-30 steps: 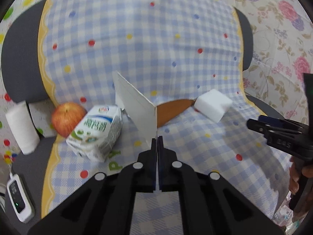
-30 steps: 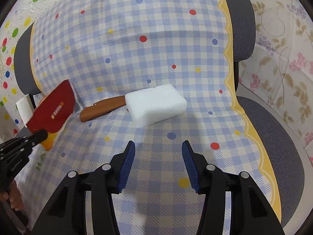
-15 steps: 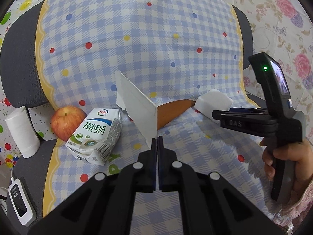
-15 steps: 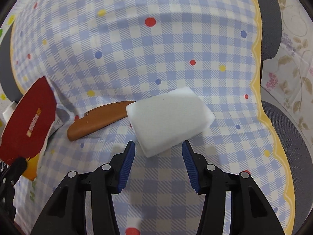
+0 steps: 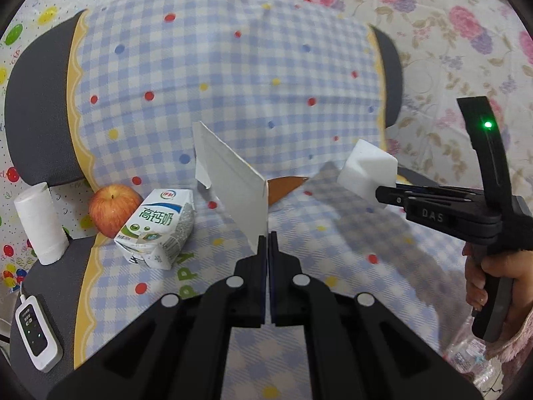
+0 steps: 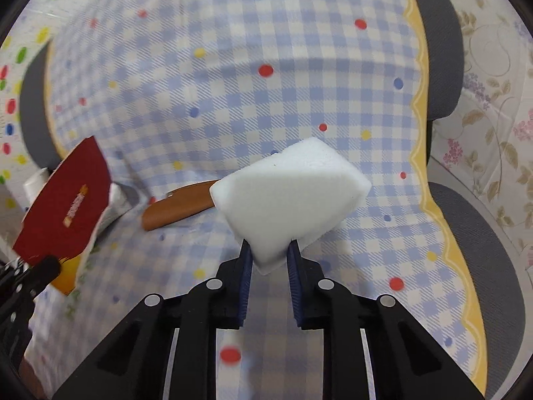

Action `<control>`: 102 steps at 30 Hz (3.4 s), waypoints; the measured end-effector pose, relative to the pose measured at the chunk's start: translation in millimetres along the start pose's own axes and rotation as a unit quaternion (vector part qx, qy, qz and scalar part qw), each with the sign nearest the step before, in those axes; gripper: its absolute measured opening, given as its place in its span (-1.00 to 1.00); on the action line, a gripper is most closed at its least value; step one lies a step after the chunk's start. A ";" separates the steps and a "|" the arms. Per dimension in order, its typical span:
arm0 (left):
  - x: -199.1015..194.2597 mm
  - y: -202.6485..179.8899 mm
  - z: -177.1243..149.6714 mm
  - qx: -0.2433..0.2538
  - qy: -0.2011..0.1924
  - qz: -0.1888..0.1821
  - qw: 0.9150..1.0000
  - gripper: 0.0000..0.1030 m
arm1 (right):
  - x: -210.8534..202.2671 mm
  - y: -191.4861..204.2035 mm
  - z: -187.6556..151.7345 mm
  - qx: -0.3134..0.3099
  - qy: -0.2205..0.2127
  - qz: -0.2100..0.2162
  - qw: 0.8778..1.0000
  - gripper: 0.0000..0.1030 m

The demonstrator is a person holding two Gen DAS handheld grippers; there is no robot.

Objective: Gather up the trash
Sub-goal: 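Carry the red card and white sponge over the trash bin, then open both tools to drop the card and sponge into the bin, then move both tools down to the milk carton and brown wooden piece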

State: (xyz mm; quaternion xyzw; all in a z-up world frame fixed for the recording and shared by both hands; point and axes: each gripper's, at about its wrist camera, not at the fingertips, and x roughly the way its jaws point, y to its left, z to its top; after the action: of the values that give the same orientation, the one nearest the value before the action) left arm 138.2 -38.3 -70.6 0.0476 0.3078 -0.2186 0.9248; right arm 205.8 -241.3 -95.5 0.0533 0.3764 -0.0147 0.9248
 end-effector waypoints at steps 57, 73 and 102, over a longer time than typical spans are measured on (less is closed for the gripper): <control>-82.4 -254.9 -116.8 0.155 0.054 -0.192 0.968 0.08 | -285.1 -175.6 -294.4 0.115 0.042 -0.150 0.981 -0.13; -71.3 -67.8 -69.2 0.017 0.039 0.027 0.999 0.19 | -226.3 -65.1 -162.9 0.021 -0.026 0.003 0.999 -0.15; 33.7 137.2 -11.1 -0.081 0.048 0.176 0.980 0.54 | 27.3 105.4 7.9 -0.037 0.026 0.037 0.998 -0.04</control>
State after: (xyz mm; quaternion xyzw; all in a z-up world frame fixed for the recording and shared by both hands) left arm 215.7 75.0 -105.8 0.0362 0.3550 -0.0237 0.9338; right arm 237.9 -137.1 -99.7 0.0327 0.3984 0.0346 0.9160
